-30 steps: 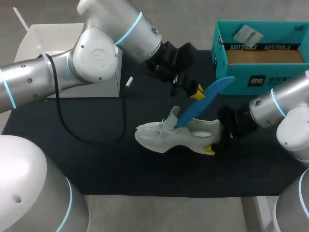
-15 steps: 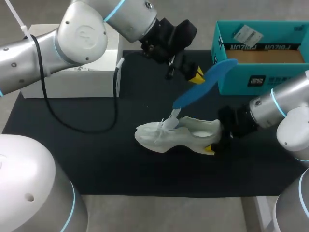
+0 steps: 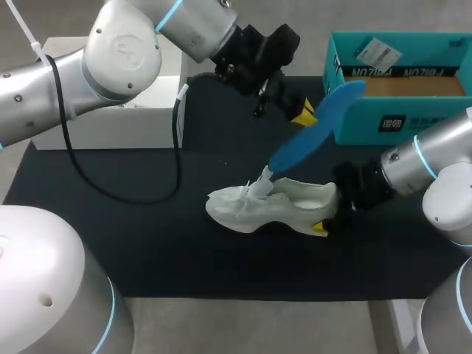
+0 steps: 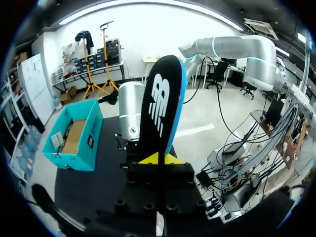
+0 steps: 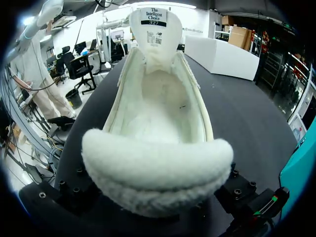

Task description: Take the shoe out of the shoebox, open the shoe tongue, remove and reinsert the insole, then place the shoe into the shoebox

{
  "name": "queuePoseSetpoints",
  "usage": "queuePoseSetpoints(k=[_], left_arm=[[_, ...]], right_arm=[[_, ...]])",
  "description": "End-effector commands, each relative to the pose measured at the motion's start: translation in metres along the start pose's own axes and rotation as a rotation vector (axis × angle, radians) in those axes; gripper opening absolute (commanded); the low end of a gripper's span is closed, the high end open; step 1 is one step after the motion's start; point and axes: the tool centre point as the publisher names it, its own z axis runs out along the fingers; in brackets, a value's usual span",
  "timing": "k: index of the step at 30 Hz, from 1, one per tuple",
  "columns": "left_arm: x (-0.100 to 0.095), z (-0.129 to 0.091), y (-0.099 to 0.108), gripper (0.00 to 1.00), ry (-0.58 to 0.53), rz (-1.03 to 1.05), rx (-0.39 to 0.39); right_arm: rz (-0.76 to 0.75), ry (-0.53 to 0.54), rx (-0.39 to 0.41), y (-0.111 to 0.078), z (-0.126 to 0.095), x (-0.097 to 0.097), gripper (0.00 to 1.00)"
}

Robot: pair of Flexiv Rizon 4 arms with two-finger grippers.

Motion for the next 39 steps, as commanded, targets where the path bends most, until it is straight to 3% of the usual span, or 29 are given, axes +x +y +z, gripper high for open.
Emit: queuePoseSetpoints(k=[1,9,13,21,24,35,39], left_arm=[[0.027,-0.011,-0.001,0.00,0.044,-0.074,0.087],[0.080,-0.022,-0.028,0.00,0.160,-0.180,0.168],[0.100,-0.025,-0.036,0.00,0.164,-0.226,0.204],[0.146,-0.037,-0.069,0.00,0.180,-0.320,0.366],[0.162,-0.041,-0.077,0.00,0.196,-0.331,0.380],[0.205,-0.056,-0.084,0.00,0.272,-0.319,0.456],[0.216,-0.063,-0.085,0.00,0.322,-0.321,0.521]], right_arm=[[0.000,-0.003,0.002,-0.003,0.004,0.001,0.00],[0.000,-0.003,0.002,-0.003,0.004,0.001,0.00],[0.000,-0.003,0.002,-0.003,0.004,0.001,0.00],[0.000,-0.003,0.002,-0.003,0.004,0.001,0.00],[0.000,-0.003,0.002,-0.003,0.004,0.001,0.00],[0.000,-0.003,0.002,-0.003,0.004,0.001,0.00],[0.000,-0.003,0.002,-0.003,0.004,0.001,0.00]])
